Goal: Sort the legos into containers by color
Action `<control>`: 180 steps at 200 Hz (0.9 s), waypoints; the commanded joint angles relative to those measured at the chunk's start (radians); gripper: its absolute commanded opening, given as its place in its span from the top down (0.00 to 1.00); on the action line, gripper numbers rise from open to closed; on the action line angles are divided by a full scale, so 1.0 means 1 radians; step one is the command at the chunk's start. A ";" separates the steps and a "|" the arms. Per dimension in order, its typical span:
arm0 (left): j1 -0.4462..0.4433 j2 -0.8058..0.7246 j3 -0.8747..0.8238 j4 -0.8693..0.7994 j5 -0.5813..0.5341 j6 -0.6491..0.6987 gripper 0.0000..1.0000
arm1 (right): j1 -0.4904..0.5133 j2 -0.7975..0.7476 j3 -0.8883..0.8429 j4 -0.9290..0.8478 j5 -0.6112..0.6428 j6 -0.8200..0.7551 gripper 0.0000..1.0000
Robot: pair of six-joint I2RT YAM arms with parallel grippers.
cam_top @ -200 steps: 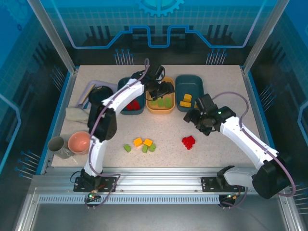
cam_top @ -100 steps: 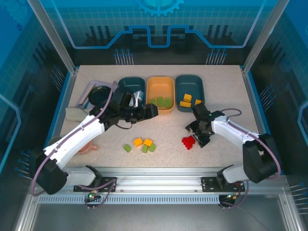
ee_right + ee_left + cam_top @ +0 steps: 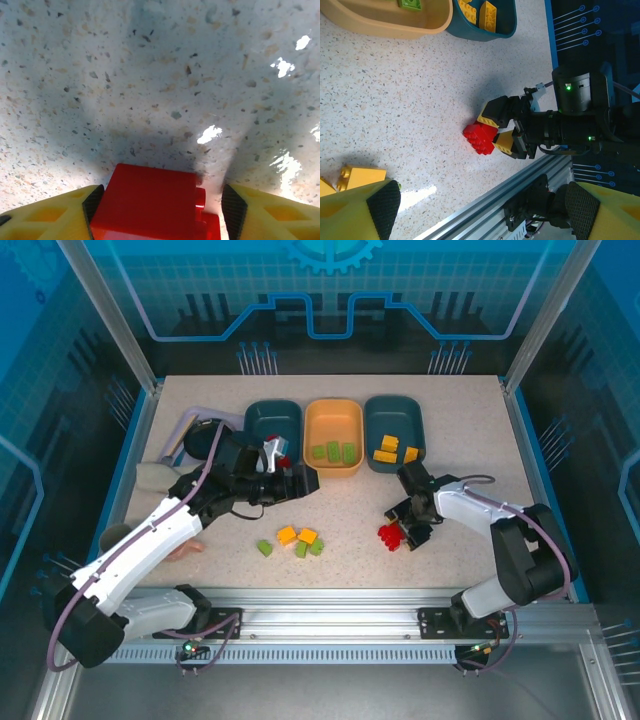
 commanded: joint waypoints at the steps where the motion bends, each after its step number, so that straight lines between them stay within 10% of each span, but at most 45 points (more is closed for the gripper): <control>1: -0.002 -0.004 -0.009 -0.001 0.001 -0.023 0.11 | -0.017 0.023 -0.002 0.015 -0.017 0.017 0.43; 97: 0.045 -0.048 0.152 -0.251 -0.281 -0.006 0.11 | 0.082 -0.036 0.274 -0.113 0.200 -0.241 0.66; 180: 0.371 -0.068 0.139 -0.312 -0.252 -0.097 0.11 | 0.395 0.463 0.977 -0.064 0.186 -0.694 0.66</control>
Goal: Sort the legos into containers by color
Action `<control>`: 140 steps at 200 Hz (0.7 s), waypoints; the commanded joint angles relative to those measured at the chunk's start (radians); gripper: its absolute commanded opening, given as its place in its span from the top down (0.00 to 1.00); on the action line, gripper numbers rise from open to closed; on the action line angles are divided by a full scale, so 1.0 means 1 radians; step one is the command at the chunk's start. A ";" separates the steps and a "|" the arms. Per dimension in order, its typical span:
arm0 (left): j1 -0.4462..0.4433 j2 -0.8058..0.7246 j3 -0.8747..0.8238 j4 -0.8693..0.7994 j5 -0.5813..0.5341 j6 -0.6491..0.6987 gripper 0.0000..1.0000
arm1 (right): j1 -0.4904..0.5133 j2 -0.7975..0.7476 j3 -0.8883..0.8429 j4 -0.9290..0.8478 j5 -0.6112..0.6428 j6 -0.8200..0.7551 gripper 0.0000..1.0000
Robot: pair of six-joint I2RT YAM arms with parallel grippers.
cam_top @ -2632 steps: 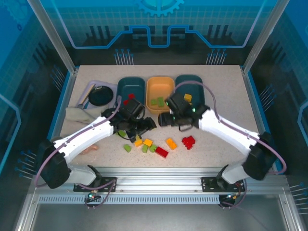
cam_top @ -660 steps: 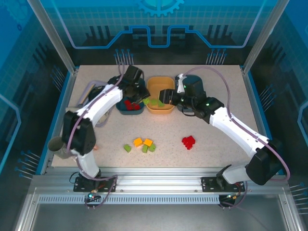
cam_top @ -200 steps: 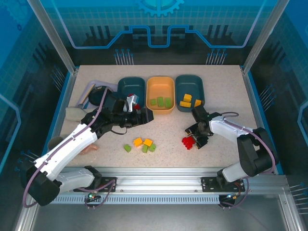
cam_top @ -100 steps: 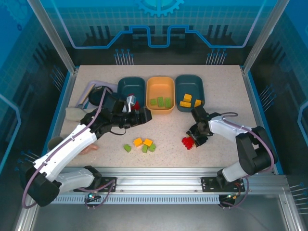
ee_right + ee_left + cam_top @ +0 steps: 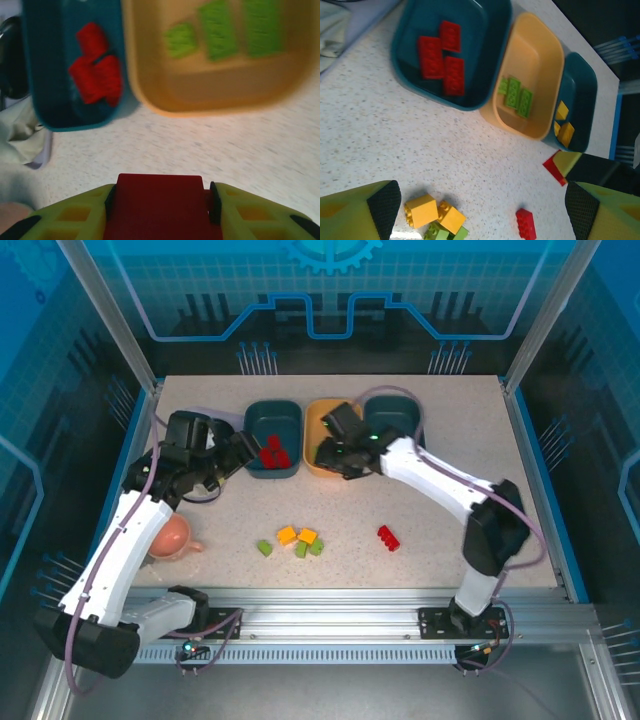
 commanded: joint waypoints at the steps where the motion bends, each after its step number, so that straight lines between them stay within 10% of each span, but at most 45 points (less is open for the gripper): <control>1: 0.027 -0.028 -0.032 -0.001 -0.003 -0.038 0.11 | 0.044 0.163 0.175 -0.020 -0.020 -0.174 0.66; 140: 0.032 -0.131 -0.175 0.052 0.022 -0.022 0.11 | 0.020 0.829 0.969 0.116 -0.168 -0.548 0.60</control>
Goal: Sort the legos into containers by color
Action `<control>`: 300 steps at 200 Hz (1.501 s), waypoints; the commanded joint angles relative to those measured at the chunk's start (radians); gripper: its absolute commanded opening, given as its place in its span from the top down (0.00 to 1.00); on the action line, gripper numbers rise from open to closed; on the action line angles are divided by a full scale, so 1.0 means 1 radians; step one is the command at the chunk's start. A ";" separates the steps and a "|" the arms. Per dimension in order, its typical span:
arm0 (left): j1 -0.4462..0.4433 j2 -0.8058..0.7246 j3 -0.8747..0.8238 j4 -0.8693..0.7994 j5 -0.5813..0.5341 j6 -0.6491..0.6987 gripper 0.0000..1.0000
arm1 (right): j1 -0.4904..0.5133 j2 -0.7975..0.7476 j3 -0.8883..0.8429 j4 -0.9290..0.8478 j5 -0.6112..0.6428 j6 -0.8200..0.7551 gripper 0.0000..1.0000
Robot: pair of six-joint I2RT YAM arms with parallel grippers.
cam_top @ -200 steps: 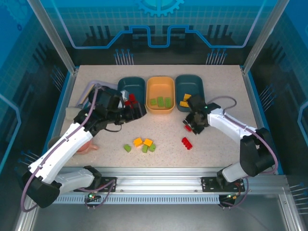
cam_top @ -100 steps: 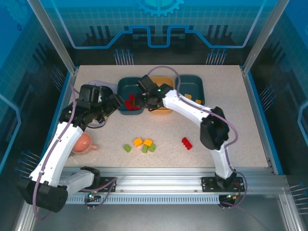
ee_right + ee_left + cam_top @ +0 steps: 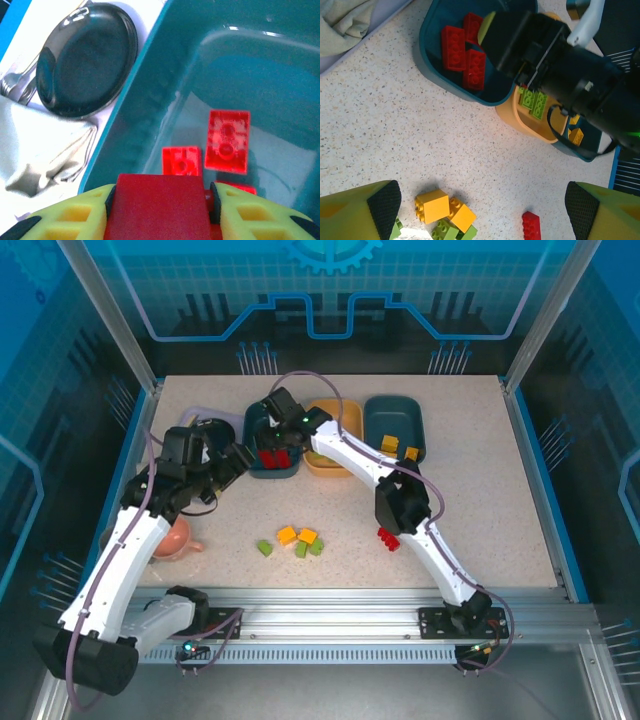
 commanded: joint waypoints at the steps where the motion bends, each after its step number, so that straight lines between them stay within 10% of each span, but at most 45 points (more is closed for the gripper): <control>1: 0.010 -0.030 -0.024 0.007 0.017 0.018 0.11 | -0.009 0.075 0.084 0.087 -0.059 -0.097 0.60; 93: 0.009 -0.100 -0.064 -0.057 0.022 0.034 0.11 | -0.027 0.259 0.228 0.303 -0.035 -0.216 0.45; 115: 0.010 -0.111 -0.072 -0.062 0.023 0.033 0.11 | -0.034 0.317 0.327 0.233 -0.012 -0.185 0.25; 163: 0.010 -0.108 -0.070 -0.064 0.023 0.038 0.11 | -0.030 0.184 0.250 0.232 -0.014 -0.205 0.24; 300: 0.005 -0.100 -0.257 -0.108 0.159 0.000 0.21 | 0.091 -0.905 -1.123 0.530 0.122 -0.103 0.30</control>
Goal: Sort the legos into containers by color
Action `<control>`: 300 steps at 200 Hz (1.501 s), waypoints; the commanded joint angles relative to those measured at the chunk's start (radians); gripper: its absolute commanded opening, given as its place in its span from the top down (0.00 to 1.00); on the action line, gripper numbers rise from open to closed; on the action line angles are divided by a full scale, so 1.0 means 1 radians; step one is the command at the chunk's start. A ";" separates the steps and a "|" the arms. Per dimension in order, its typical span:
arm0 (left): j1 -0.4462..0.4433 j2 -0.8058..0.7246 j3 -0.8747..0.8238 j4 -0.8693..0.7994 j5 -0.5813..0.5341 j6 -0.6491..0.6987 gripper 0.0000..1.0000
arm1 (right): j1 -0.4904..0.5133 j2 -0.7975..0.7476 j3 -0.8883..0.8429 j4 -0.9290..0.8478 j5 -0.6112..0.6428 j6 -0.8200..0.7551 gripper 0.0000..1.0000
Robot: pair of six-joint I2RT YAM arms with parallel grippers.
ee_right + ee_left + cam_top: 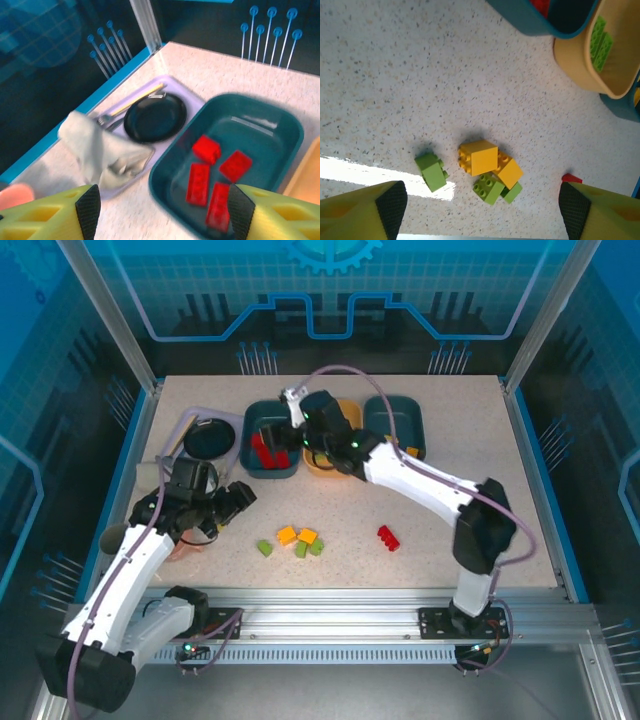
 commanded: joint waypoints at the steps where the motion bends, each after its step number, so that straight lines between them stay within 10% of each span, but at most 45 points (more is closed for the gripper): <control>1: 0.005 -0.014 -0.048 -0.029 0.063 -0.005 0.21 | 0.028 -0.117 -0.197 0.013 0.038 0.037 0.30; 44: -0.070 0.084 -0.117 -0.038 0.062 -0.093 0.39 | 0.088 -0.354 -0.464 -0.060 0.008 0.037 0.31; 126: -0.226 0.268 -0.166 0.114 -0.019 -0.320 0.37 | 0.124 -0.622 -0.710 -0.159 0.009 0.080 0.29; 212: -0.228 0.425 -0.134 0.178 -0.054 -0.317 0.45 | 0.125 -0.669 -0.763 -0.163 -0.031 0.108 0.28; 300: -0.259 0.441 -0.100 0.167 -0.073 -0.312 0.81 | 0.117 -0.633 -0.739 -0.139 -0.014 0.123 0.28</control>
